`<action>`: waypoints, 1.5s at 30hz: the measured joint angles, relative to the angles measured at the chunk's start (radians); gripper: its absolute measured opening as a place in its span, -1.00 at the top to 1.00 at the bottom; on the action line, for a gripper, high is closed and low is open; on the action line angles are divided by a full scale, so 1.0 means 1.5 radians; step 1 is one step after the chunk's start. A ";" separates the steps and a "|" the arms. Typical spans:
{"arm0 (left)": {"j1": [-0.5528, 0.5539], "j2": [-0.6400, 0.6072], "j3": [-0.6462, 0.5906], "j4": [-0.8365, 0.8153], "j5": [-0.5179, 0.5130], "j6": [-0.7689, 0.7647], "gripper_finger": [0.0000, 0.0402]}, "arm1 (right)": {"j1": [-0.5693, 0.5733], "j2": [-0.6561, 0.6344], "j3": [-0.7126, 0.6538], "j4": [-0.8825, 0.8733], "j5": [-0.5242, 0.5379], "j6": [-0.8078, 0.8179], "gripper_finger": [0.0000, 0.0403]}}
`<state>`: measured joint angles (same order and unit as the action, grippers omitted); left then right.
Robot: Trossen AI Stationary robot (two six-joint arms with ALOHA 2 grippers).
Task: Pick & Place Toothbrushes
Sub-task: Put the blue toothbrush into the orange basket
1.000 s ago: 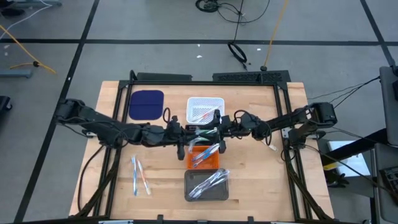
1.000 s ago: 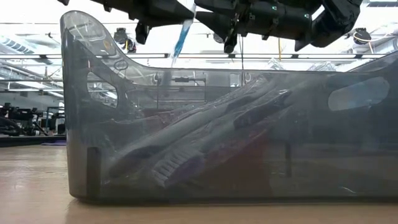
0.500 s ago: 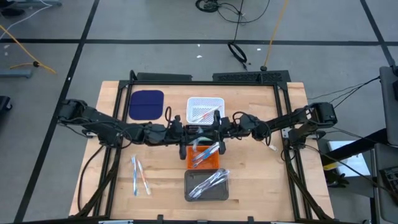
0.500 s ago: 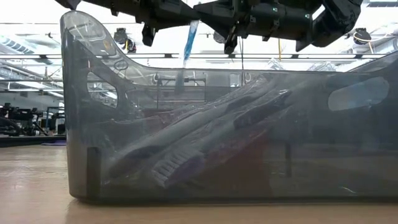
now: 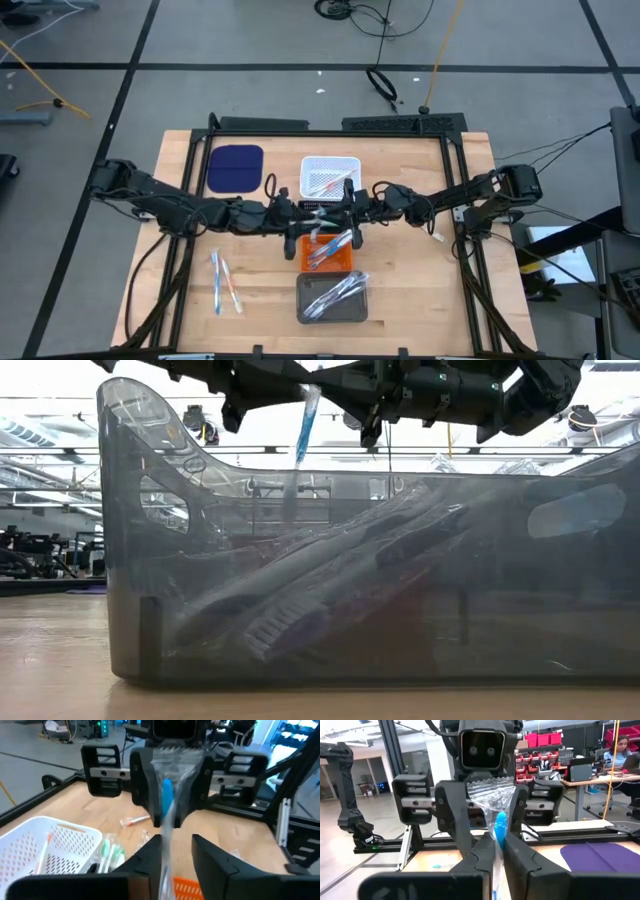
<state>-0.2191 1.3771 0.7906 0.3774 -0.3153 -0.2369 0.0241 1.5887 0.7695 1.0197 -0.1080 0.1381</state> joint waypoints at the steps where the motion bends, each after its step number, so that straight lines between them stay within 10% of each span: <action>1: -0.002 -0.006 0.000 -0.005 0.000 -0.001 0.46 | 0.002 0.000 0.000 0.002 0.001 0.000 0.93; 24: -0.034 -0.076 0.000 -0.079 0.000 0.003 0.32 | 0.125 0.123 -0.038 0.184 0.175 0.018 0.93; 45: -0.038 -0.076 0.000 -0.131 -0.006 -0.008 0.32 | 0.130 0.231 -0.002 0.200 0.189 0.112 0.93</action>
<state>-0.2756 1.2629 0.7906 0.1812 -0.3237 -0.2489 0.2187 1.9352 0.7658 1.3191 0.1758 0.3060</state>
